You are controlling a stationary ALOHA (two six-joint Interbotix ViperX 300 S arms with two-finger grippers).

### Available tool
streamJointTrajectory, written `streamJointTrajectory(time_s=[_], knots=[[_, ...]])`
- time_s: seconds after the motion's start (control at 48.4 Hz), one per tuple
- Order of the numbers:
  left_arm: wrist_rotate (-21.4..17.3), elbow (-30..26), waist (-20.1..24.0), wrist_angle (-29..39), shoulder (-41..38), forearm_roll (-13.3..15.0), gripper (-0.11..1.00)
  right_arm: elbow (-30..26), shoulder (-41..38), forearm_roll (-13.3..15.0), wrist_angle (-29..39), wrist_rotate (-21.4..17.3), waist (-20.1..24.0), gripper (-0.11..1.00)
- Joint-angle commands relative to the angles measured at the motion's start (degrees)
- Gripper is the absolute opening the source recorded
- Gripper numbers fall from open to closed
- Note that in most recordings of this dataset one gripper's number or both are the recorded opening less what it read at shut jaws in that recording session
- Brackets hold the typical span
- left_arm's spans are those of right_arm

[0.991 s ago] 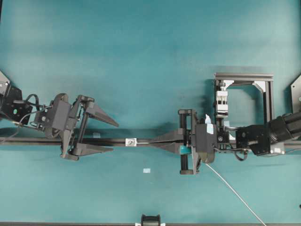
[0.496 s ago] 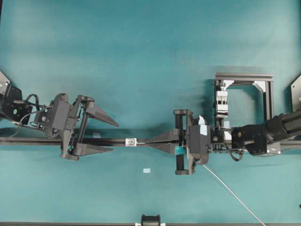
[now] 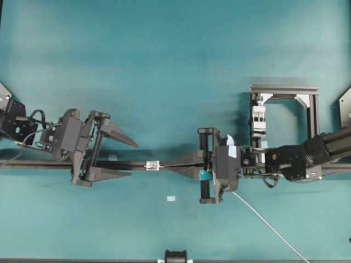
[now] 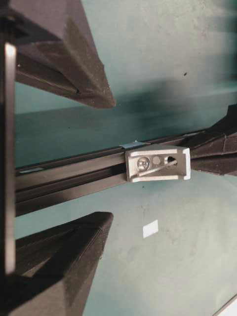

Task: Insert the wire into the hole on the left side and pull it with the left arm.
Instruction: 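Push the wire tip leftward through the white bracket's hole, then move the left gripper right and close it on the protruding wire tip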

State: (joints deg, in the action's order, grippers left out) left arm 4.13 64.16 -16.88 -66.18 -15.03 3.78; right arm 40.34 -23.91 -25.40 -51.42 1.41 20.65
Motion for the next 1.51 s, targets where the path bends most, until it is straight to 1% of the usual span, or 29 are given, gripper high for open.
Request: streamJointTrajectory(time_s=[0.0,0.372,0.723,0.991,1.115,1.218,1.321,1.487], knots=[[0.0,-0.5,-0.3,-0.3,1.0,-0.1,0.76,-1.0,0.4,0.7,0.4,0.0,-0.4,0.04],[0.1,-1.4,-0.3,2.4,1.1,-0.1,0.76,-1.8,0.0,0.9,0.4,0.0,-0.5,0.04],[0.7,-1.8,-0.3,6.4,4.7,-0.1,0.76,-1.7,0.0,1.0,0.8,0.0,-0.5,0.04],[4.4,-4.0,-0.3,10.6,5.0,-0.1,0.75,-1.8,0.0,0.9,0.8,0.0,-0.5,0.04],[6.3,-4.7,-0.3,11.5,5.1,-0.1,0.72,-1.8,0.0,1.0,0.8,0.0,-0.5,0.04],[6.6,-4.8,-0.3,11.7,5.1,-0.1,0.65,-1.7,0.0,1.0,0.8,0.0,-0.5,0.04],[6.6,-4.8,-0.2,11.7,5.0,-0.1,0.56,-1.8,0.0,1.0,0.8,0.0,-0.5,0.04],[6.7,-4.8,0.0,11.8,5.0,-0.1,0.47,-1.7,0.0,0.9,0.8,0.0,-0.5,0.04]])
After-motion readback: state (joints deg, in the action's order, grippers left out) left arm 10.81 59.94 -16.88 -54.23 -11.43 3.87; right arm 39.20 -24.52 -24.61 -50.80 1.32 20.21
